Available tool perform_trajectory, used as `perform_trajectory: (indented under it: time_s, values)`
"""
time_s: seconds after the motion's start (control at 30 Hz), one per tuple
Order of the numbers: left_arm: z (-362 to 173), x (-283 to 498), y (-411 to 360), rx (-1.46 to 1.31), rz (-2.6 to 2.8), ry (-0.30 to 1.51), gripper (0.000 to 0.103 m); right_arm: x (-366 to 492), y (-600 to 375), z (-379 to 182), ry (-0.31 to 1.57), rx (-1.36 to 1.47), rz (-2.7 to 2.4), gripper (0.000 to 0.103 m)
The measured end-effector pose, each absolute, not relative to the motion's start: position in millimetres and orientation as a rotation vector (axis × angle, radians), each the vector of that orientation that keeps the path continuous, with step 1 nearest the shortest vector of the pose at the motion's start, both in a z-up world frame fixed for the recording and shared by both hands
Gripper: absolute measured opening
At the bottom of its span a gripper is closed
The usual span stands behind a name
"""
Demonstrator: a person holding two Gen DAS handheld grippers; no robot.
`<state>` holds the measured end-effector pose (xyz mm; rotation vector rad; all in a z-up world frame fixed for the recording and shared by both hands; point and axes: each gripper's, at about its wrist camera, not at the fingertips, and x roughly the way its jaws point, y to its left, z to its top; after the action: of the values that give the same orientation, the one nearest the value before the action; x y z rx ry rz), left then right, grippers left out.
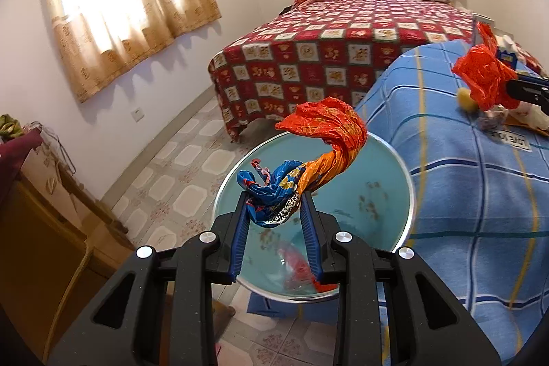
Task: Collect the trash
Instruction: 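Carry both items over the bin and release them from both grippers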
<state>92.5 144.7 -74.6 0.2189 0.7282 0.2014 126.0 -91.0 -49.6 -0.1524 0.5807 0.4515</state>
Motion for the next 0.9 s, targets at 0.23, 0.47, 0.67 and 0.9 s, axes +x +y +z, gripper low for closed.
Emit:
perform_trajectory:
  time_s: [0.23,0.47,0.67,0.9]
  values:
    - [-78,95,167,0.209,0.249,0.749,0.03,141,-57,-53,0.601,-0.189,0.501,0.012]
    - [-79,96,178,0.208,0.282,0.762,0.03,152,-32,-64,0.626,-0.217,0.527,0.012]
    - [-81,97,184,0.203,0.296,0.768,0.03,156,-15,-71,0.638,-0.238,0.544,0.012]
    - [-83,99,190,0.201,0.308,0.772,0.03,163,-3,-75,0.647,-0.255,0.56,0.012]
